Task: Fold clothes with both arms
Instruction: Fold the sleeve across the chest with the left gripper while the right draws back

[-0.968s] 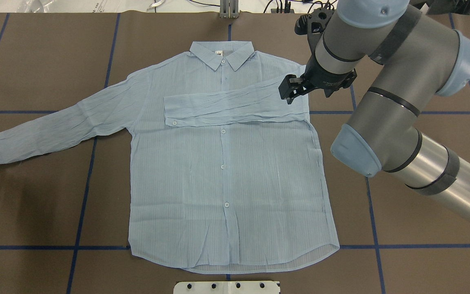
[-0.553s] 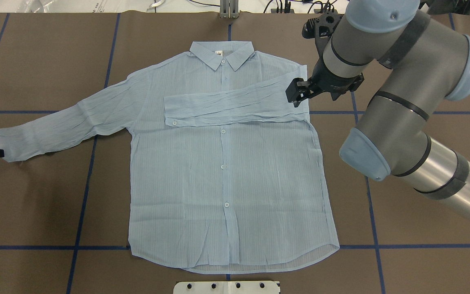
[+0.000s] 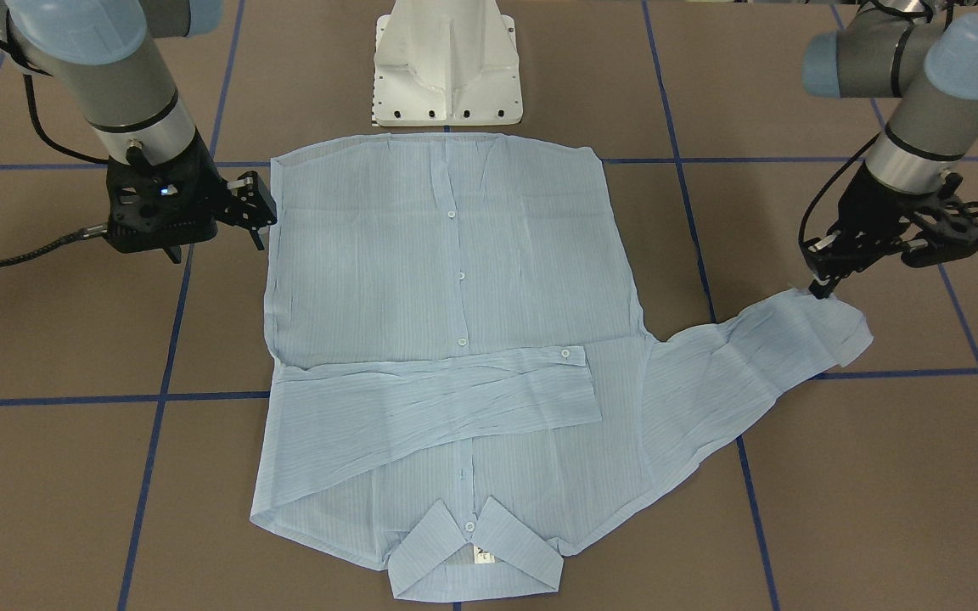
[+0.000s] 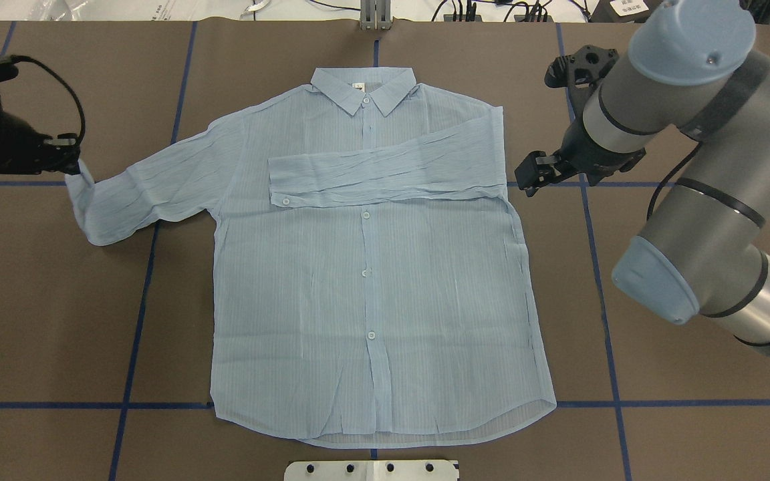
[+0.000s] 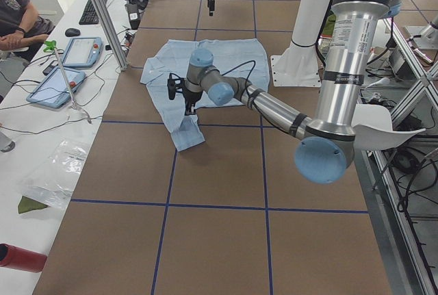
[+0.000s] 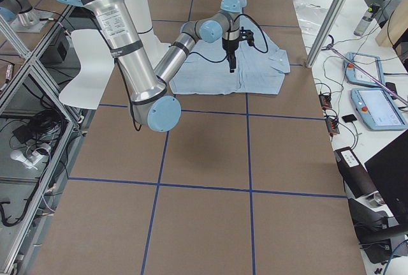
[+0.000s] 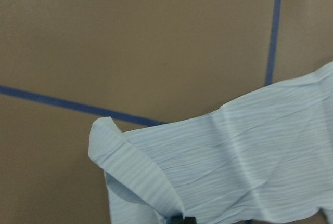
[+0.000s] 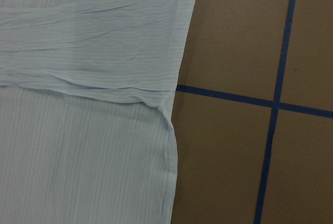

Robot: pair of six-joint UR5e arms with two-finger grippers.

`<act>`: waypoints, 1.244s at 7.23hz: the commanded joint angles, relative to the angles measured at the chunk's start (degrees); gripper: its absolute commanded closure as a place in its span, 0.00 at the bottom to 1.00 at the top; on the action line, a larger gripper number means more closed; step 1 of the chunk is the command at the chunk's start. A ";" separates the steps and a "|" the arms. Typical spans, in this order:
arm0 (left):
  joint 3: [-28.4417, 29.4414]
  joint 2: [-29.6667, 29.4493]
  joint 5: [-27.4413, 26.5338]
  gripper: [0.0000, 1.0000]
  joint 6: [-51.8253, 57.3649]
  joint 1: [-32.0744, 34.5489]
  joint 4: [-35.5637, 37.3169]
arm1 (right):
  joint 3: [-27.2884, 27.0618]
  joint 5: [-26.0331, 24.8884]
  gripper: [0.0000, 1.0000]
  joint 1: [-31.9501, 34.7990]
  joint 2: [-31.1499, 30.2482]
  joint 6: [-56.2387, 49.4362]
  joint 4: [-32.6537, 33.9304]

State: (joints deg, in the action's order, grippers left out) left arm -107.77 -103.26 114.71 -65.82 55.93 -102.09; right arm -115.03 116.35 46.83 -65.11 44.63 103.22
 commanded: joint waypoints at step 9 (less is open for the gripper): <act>23.74 -44.84 2.27 1.00 -33.93 -10.74 6.92 | -3.02 2.65 0.00 1.42 -8.10 -1.13 0.05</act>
State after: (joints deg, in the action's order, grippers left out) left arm -84.29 -148.16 117.05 -99.60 46.52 -93.93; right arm -118.65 119.00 48.33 -73.33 43.25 103.27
